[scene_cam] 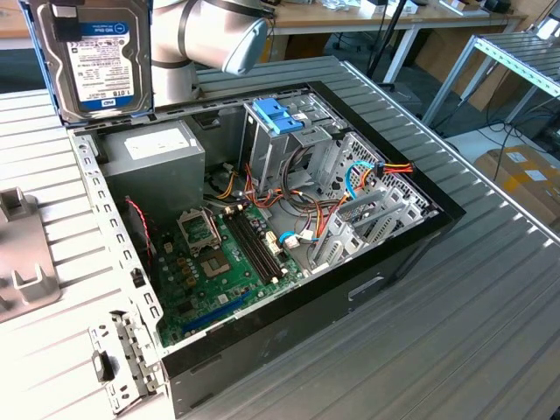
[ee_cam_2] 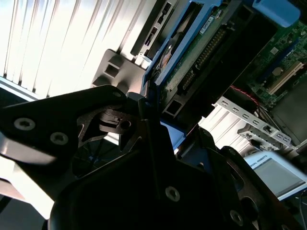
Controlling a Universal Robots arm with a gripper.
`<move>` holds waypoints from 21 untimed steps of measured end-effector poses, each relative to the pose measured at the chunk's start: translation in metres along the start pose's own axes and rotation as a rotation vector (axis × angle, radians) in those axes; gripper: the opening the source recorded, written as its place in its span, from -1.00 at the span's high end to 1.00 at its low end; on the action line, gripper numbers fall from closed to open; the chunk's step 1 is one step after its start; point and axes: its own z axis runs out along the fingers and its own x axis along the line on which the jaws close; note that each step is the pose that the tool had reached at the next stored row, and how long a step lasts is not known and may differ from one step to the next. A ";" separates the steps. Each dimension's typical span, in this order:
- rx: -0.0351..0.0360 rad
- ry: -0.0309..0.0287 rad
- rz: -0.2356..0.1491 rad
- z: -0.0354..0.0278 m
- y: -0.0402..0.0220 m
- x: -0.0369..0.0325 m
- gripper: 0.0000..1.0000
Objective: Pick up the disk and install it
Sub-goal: 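Pick up the disk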
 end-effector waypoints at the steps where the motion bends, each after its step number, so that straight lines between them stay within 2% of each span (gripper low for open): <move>1: 0.0000 0.0000 0.000 -0.0001 -0.0009 0.0002 0.26; 6: -0.0002 0.0001 0.000 -0.0005 -0.0068 0.0014 0.26; 14: -0.0006 0.0000 0.000 -0.0012 -0.0200 0.0036 0.26; 21: -0.0008 0.0000 0.000 -0.0018 -0.0281 0.0049 0.26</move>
